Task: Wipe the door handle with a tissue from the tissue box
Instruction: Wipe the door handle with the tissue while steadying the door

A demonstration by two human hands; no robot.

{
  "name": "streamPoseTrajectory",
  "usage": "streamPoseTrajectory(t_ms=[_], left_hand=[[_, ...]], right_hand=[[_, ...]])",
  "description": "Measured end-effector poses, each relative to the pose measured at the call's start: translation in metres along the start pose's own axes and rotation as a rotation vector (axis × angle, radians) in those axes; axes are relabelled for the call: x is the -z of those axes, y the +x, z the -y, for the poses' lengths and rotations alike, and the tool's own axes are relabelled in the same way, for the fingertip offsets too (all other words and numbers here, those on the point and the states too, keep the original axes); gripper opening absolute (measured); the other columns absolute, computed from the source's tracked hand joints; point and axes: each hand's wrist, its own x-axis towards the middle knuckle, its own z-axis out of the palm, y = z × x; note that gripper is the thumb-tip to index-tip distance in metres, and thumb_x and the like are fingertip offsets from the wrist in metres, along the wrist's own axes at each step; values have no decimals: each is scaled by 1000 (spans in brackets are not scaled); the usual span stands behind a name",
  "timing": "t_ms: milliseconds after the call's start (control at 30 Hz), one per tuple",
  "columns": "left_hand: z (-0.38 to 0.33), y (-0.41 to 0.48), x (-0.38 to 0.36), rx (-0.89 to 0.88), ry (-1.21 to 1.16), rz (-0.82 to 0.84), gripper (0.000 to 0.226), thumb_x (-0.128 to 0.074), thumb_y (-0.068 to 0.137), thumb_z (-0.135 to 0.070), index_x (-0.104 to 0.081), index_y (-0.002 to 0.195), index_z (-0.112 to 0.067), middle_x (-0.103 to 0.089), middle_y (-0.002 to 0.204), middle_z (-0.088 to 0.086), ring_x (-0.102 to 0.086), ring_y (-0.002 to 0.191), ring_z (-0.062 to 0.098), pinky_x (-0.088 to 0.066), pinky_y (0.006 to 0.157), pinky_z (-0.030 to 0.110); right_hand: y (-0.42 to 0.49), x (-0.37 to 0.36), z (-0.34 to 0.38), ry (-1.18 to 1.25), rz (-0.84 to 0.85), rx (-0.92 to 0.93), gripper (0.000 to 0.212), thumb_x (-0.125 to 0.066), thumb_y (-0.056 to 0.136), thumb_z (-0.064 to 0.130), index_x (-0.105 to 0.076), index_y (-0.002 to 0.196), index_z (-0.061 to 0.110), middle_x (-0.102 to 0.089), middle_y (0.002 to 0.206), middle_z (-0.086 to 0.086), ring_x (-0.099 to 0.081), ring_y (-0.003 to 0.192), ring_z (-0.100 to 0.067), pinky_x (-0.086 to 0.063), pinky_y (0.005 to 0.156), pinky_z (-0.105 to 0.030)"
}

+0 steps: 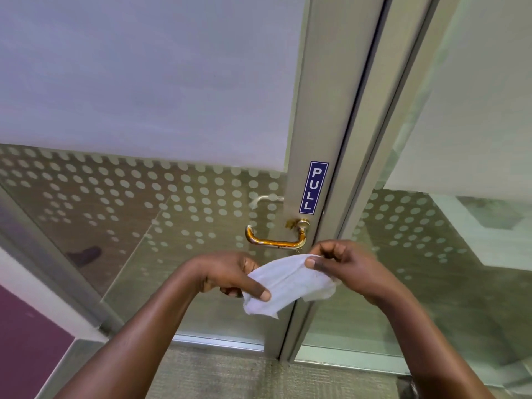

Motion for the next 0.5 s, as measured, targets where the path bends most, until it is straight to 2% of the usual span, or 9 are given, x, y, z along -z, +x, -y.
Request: streamPoseTrajectory(t_ms=[100, 200, 267, 300, 400, 500], left_hand=[[19, -4, 9, -49, -120, -21, 28, -86, 73, -48, -79, 80, -22, -69, 71, 1, -58, 61, 11, -42, 56, 22], [35, -6, 11, -156, -223, -134, 24, -87, 81, -42, -82, 93, -22, -79, 94, 3, -69, 84, 13, -53, 78, 28], [39, -4, 7, -238, -366, -259, 24, -83, 86, -41, -83, 99, -21, -79, 106, 7, -69, 96, 17, -52, 93, 29], [40, -2, 3, -287, -464, -315, 24, -81, 85, -42, -82, 96, -20, -77, 104, 10, -67, 97, 20, -50, 97, 32], [37, 7, -11, -399, -764, -464, 19, -78, 94, -34, -73, 79, -23, -69, 89, 5, -61, 86, 18, -50, 84, 34], [30, 15, -22, -407, -885, -574, 18, -67, 93, -34, -72, 77, -26, -73, 90, 3, -67, 80, 15, -57, 67, 26]], right_hand=[[-2, 0, 0, 24, -27, 3, 13, -69, 95, 25, -74, 87, 15, -71, 80, -3, -61, 75, -14, -42, 74, -35], [-3, -2, -4, 70, -64, -12, 17, -69, 95, 29, -73, 88, 14, -71, 85, -15, -60, 76, -19, -42, 74, -36], [-4, -4, -8, 130, -91, -28, 25, -68, 91, 37, -72, 90, 13, -69, 87, -22, -59, 76, -22, -42, 73, -36], [-3, -6, -10, 166, -106, -32, 27, -67, 89, 39, -71, 90, 12, -67, 83, -20, -58, 74, -21, -40, 71, -36], [1, -18, -18, 306, -146, -37, 25, -66, 95, 33, -66, 95, 8, -67, 83, -8, -57, 75, -18, -41, 65, -31], [8, -33, -25, 517, -229, -84, 18, -65, 91, 32, -66, 95, 14, -70, 90, -10, -63, 79, -18, -49, 63, -30]])
